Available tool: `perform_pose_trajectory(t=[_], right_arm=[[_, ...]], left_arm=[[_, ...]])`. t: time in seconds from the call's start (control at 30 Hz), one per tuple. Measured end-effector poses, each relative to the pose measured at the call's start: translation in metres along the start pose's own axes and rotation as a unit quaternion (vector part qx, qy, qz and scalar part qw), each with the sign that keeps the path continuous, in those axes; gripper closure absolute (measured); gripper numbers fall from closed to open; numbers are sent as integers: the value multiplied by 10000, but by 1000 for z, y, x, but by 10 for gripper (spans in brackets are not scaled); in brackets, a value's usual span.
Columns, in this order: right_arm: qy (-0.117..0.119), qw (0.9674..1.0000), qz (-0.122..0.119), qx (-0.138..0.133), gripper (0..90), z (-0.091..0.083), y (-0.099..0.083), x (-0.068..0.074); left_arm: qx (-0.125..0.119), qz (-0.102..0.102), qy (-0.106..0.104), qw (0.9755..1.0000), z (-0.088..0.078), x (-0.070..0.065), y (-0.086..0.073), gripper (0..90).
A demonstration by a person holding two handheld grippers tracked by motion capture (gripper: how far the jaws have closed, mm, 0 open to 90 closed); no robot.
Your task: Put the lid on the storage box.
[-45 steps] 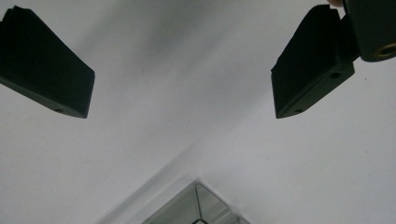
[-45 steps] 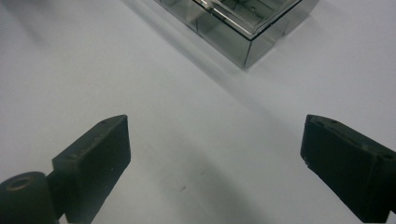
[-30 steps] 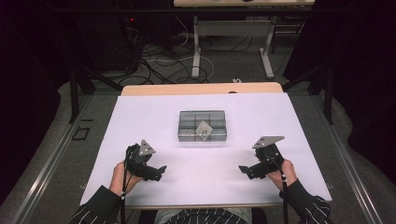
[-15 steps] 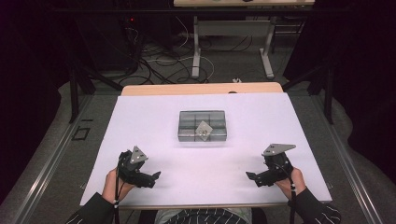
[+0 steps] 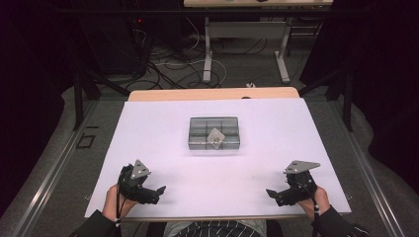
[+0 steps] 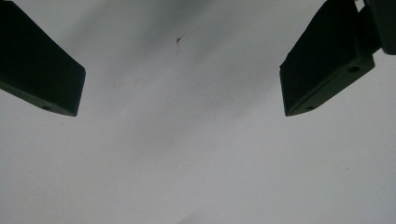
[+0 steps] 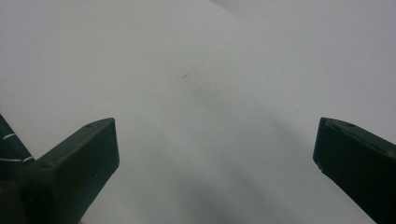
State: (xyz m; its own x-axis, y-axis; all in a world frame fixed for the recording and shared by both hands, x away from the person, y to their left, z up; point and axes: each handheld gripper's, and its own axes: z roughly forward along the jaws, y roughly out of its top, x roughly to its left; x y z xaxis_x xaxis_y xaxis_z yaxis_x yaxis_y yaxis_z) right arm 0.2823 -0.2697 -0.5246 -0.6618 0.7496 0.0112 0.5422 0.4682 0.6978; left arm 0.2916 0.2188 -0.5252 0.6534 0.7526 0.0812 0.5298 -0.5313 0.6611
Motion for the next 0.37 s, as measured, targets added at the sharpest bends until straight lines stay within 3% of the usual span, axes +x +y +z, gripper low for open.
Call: perform_pose_trajectory(t=[0.37], right_arm=[[32, 10000, -63, -67, 0, 0, -3, -1]], left_arm=[[-135, -65, -44, 9999, -2, 6, 2, 1]])
